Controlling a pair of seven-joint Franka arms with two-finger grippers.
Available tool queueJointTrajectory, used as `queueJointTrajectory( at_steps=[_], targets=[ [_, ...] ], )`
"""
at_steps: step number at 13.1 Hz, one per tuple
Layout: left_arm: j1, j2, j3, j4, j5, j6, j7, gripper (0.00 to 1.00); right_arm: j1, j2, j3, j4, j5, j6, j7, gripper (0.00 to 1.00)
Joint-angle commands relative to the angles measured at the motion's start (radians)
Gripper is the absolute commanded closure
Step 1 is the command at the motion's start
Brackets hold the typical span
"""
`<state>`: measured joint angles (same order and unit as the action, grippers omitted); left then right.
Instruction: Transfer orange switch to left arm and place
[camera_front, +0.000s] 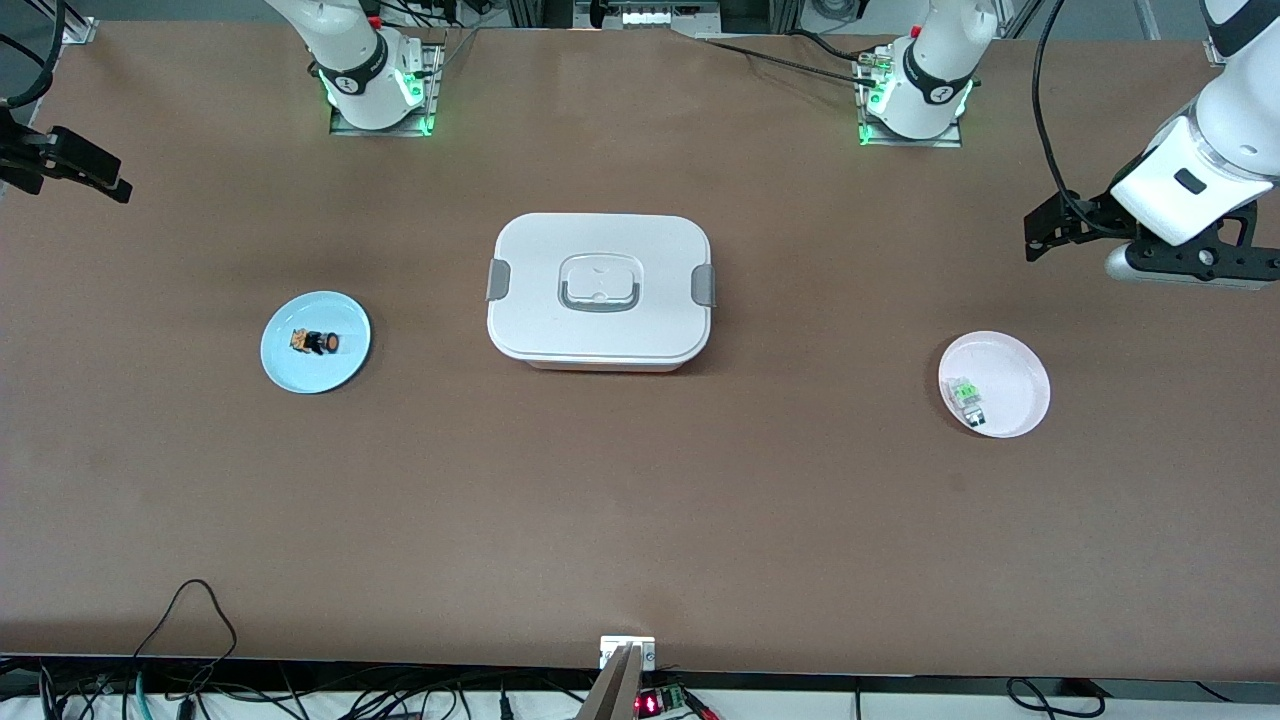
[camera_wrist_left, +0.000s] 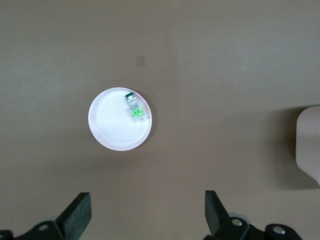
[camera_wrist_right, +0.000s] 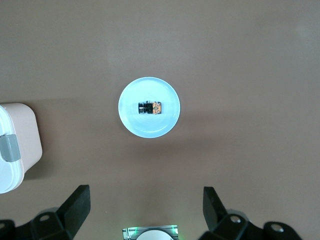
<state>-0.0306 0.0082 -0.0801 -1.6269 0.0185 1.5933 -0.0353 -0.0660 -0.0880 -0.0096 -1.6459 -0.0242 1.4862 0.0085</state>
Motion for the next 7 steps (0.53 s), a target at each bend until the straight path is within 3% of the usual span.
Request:
queueJointTrajectory(
  at_steps=[1, 7],
  targets=[
    [0.000, 0.013, -0.001, 0.032, 0.012, -0.023, -0.008, 0.00, 0.002, -0.009, -0.006, 0.011, 0.013, -0.012, -0.012, 0.00],
    [0.000, 0.013, -0.003, 0.032, 0.012, -0.023, -0.008, 0.00, 0.000, -0.001, -0.001, 0.014, 0.018, 0.012, 0.008, 0.00]
  ],
)
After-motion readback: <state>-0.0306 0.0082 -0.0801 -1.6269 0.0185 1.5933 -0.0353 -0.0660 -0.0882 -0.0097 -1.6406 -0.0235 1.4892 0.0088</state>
